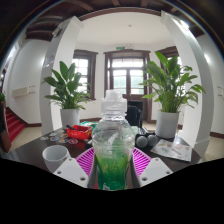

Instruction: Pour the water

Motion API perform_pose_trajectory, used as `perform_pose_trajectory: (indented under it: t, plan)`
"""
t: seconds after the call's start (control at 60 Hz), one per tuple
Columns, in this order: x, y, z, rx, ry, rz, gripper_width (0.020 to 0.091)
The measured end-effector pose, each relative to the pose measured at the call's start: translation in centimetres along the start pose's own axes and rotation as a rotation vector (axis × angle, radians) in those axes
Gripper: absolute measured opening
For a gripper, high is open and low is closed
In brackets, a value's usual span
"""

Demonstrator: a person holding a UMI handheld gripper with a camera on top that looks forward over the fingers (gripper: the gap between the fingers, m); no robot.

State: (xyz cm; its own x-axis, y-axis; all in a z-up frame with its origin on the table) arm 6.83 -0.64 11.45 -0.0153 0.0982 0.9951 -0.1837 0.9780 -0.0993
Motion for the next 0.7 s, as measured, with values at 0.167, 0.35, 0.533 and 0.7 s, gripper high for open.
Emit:
perform_pose_trajectory:
  t: [0.167,0.35,0.533,0.7]
  plan:
    - [-1.2,-1.1,-0.6,-0.073,0.049,0.111,0.0819]
    - [-0.6,-7.0,-0.5,-0.175,0.063,0.125,0.0825]
    - [2.4,-13.7,0.3,-0.246,0.076,0.119,0.0837]
    - [5.1,-17.4,1.3,-0.253,0.083,0.093,0.0835]
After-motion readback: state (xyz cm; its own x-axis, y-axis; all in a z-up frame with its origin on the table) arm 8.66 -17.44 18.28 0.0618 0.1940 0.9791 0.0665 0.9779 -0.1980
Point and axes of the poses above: the point between the fingertips, and its own axes, seen from behind it with the camera up: z to the left, x up, y forward, the way the camera looks, the point moved 5 cm from there along -y, backward, against the way the camera looks, and after that the axes turned 3 degrees about -z, right-handed, at the moved point
